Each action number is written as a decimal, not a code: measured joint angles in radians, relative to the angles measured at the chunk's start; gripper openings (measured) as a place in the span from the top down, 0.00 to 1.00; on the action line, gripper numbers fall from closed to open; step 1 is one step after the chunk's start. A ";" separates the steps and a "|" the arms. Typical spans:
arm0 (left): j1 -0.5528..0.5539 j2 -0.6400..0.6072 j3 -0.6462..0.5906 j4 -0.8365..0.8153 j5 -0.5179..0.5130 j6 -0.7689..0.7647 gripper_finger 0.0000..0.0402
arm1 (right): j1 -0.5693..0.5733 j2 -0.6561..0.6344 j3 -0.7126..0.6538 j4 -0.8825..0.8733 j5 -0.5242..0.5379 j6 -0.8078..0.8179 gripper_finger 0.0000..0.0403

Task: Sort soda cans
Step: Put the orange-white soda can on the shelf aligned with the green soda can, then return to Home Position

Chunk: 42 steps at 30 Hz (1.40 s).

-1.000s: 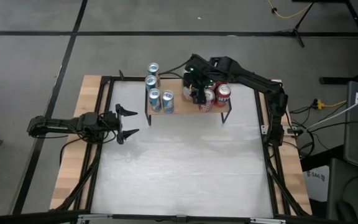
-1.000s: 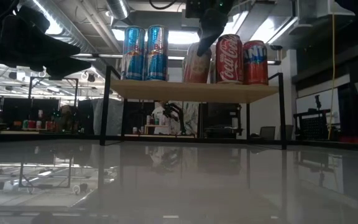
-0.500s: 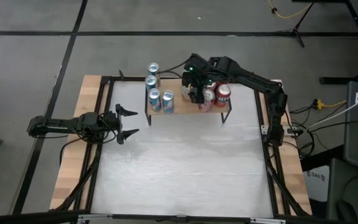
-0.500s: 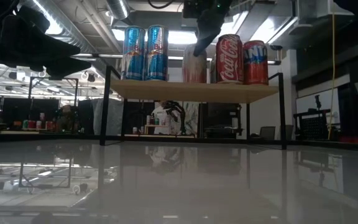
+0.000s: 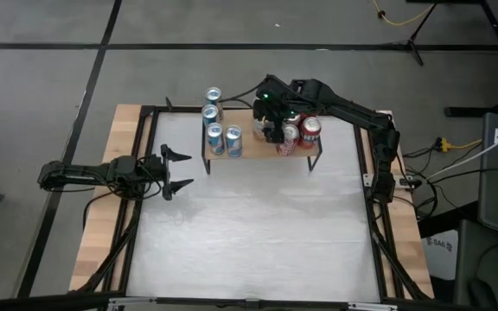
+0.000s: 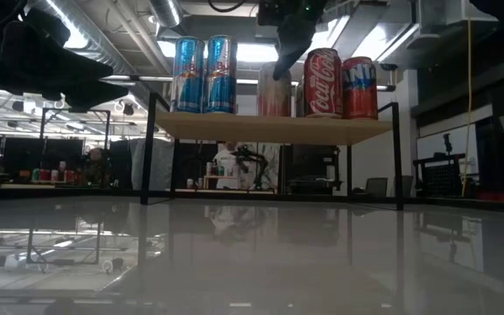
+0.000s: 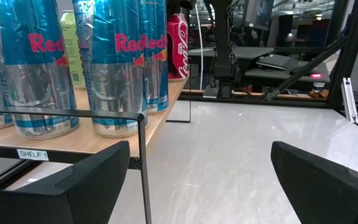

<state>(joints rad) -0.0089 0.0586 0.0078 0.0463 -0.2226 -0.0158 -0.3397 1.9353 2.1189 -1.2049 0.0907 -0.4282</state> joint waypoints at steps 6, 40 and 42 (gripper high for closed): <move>0.000 0.000 0.000 0.000 0.000 0.000 0.04 | 0.000 -0.019 0.032 -0.011 0.006 0.000 0.11; 0.000 0.000 0.000 0.000 0.000 0.000 0.04 | 0.117 -0.787 -0.476 0.132 -0.154 0.175 0.11; 0.000 0.000 0.000 0.000 0.000 0.000 0.04 | 0.117 -0.907 -0.676 0.279 -0.155 0.209 0.11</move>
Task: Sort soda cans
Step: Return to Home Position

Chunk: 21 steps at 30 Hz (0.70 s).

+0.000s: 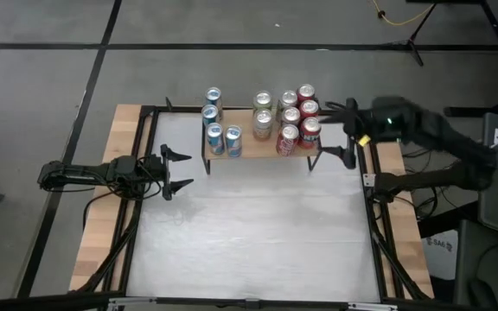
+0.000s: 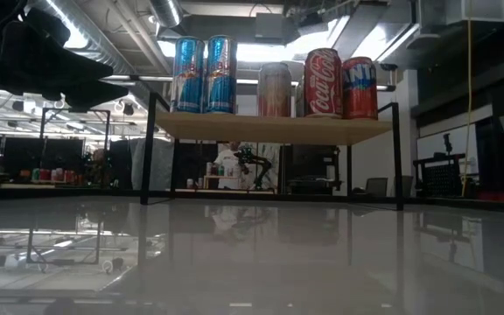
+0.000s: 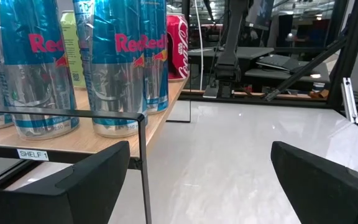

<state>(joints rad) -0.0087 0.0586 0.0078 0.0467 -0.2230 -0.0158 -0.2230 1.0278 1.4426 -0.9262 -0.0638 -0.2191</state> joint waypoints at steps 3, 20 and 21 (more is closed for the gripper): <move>0.000 0.000 0.000 0.000 0.000 0.000 0.04 | 0.000 -0.157 -0.257 0.202 -0.016 0.078 0.11; 0.000 0.000 0.000 0.000 0.000 0.000 0.04 | 0.000 -0.617 -1.107 0.877 -0.035 0.303 0.11; 0.000 0.000 0.000 0.000 0.000 0.000 0.04 | 0.000 -0.639 -1.124 0.877 -0.035 0.311 0.11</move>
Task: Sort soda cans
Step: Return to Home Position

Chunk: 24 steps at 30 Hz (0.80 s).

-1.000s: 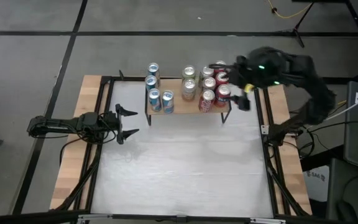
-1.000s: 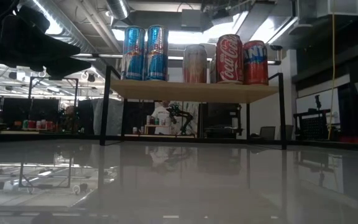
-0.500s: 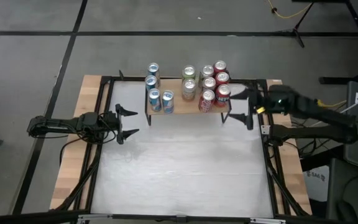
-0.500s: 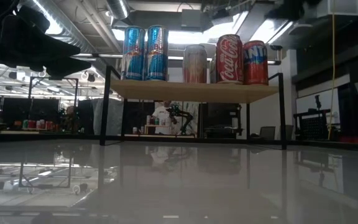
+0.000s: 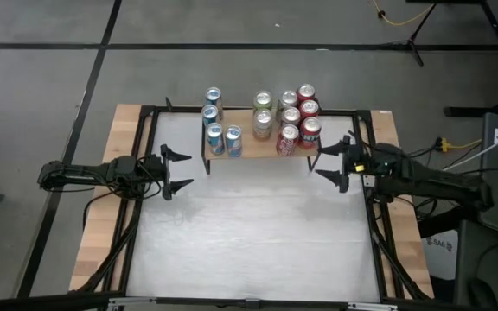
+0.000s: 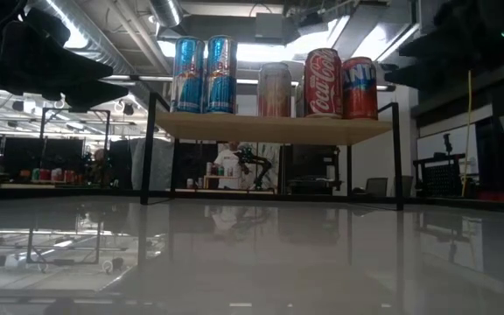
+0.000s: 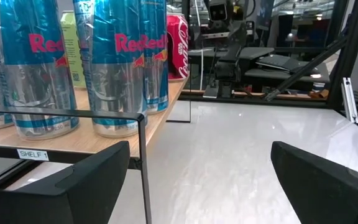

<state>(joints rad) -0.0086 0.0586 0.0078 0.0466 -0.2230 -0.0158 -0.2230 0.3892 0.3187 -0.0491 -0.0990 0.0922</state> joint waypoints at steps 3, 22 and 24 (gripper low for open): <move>0.000 0.000 0.000 0.000 0.000 0.000 0.04 | 0.000 -0.062 -0.043 -0.002 0.000 0.006 0.11; 0.000 0.000 0.000 0.000 0.000 0.000 0.04 | 0.000 -0.387 -0.222 -0.002 0.055 0.007 0.11; 0.000 0.000 0.000 0.000 0.000 0.000 0.04 | 0.000 -0.387 -0.242 -0.004 0.072 0.010 0.11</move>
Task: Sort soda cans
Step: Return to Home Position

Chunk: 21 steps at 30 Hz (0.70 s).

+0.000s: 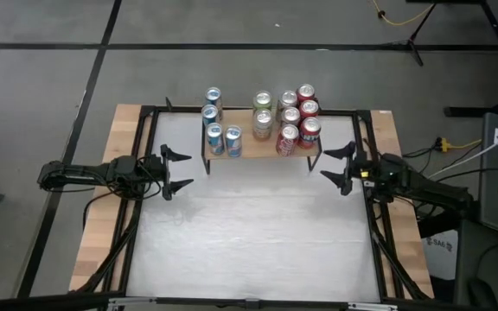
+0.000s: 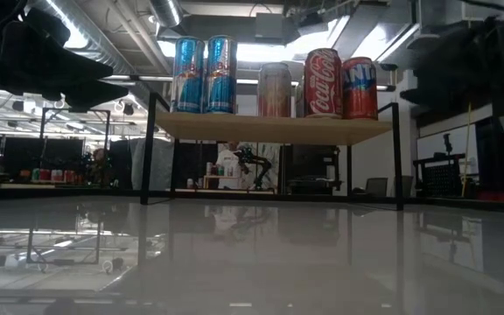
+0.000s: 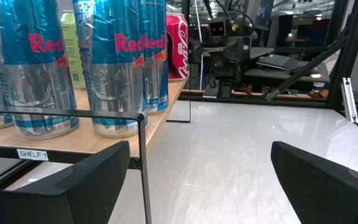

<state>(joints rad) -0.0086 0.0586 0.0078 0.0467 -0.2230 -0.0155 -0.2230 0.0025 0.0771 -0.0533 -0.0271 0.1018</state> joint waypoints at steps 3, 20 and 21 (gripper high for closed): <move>0.000 0.000 0.000 0.000 0.000 0.000 0.04 | 0.000 0.000 -0.026 0.003 0.001 0.022 0.11; 0.000 0.000 0.000 0.000 0.000 0.000 0.04 | 0.000 0.000 -0.046 0.030 -0.070 0.018 0.11; 0.000 0.000 0.000 0.000 0.000 0.000 0.04 | 0.000 0.000 -0.046 0.029 -0.070 0.018 0.11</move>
<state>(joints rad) -0.0090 0.0589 0.0078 0.0467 -0.2226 -0.0158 -0.2230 0.0025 0.0307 -0.0238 -0.0975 0.1196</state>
